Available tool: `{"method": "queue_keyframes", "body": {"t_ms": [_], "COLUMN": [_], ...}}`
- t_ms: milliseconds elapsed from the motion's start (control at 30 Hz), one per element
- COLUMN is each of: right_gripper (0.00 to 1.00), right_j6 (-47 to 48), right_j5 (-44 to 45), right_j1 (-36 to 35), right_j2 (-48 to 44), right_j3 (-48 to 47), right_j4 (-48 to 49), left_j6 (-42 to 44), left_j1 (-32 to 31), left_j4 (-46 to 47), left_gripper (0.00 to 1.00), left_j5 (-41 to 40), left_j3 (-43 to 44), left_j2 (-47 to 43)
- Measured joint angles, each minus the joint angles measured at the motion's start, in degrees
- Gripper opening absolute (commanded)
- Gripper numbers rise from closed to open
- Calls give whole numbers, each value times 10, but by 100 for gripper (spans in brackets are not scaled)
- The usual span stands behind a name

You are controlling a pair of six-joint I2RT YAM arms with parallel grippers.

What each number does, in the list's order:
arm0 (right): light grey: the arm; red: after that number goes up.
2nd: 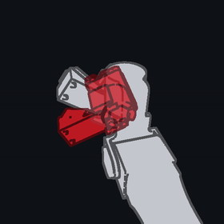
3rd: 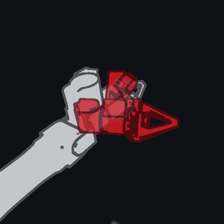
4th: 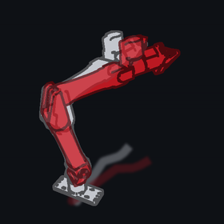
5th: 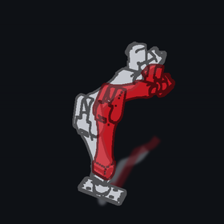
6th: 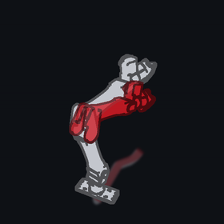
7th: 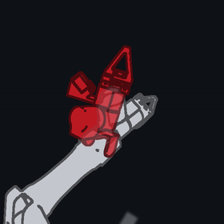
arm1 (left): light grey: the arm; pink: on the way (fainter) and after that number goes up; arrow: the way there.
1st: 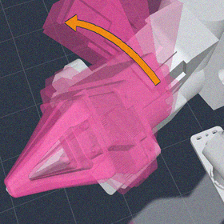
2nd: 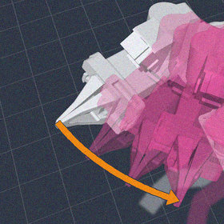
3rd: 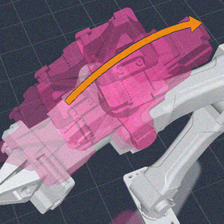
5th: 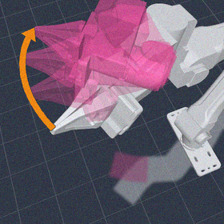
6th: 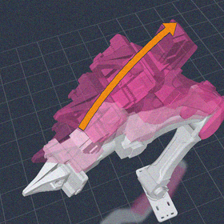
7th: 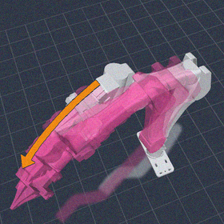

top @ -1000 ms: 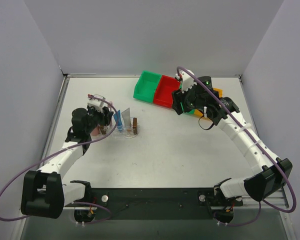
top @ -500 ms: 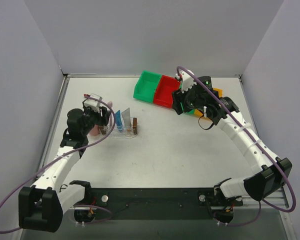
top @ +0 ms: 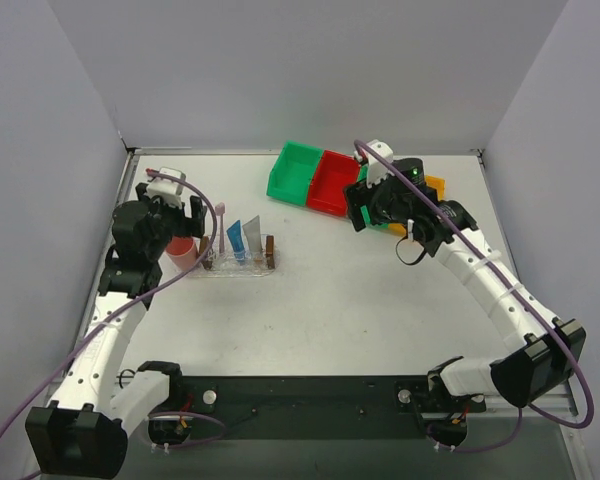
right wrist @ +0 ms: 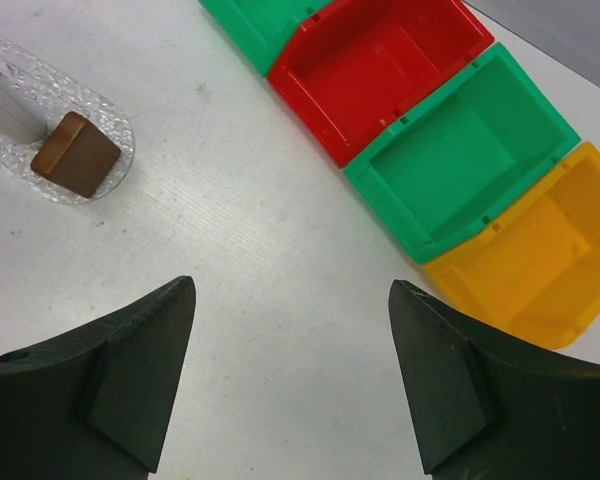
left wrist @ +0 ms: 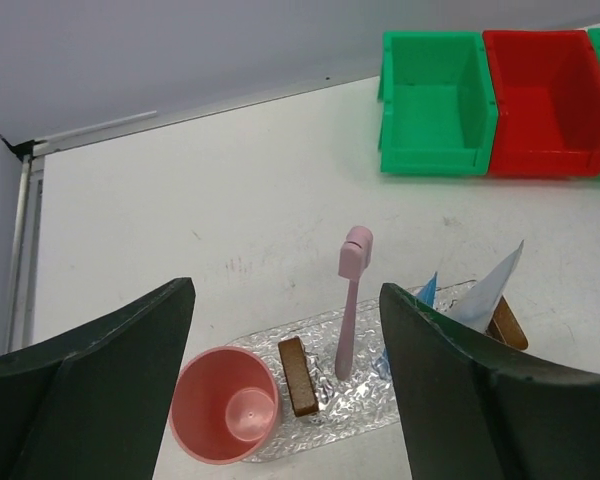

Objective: Prepare toiletry sets of a toothbrush and toothpaste on the tray

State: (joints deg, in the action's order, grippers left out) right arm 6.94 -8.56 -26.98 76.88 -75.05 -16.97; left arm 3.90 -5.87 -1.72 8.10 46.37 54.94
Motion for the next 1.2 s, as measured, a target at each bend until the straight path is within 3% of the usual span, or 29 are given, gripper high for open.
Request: {"method": "queue_keyframes", "body": {"t_ms": [33, 67, 267, 467, 700, 1200], "right_gripper": [75, 82, 86, 87, 86, 86], "right_j6": [1, 2, 7, 13, 37, 52], "right_j5": [9, 19, 111, 217, 295, 316], "right_j1": [0, 0, 0, 1, 1, 19], "right_j2": [-5, -10, -76, -153, -164, -155], "right_j3": [5, 9, 57, 108, 138, 146], "right_j4": [3, 5, 56, 113, 157, 170], "left_j6": [2, 3, 15, 19, 1, -7], "left_j1": [1, 3, 16, 22, 22, 22], "left_j4": [-12, -19, -67, -72, -77, -63], "left_gripper": [89, 90, 91, 91, 91, 92], "left_j5": [-6, -9, -31, -36, -35, -65], "left_j3": [12, 21, 74, 113, 142, 91], "left_j2": [-1, -2, -1, 23, 48, -1]}}
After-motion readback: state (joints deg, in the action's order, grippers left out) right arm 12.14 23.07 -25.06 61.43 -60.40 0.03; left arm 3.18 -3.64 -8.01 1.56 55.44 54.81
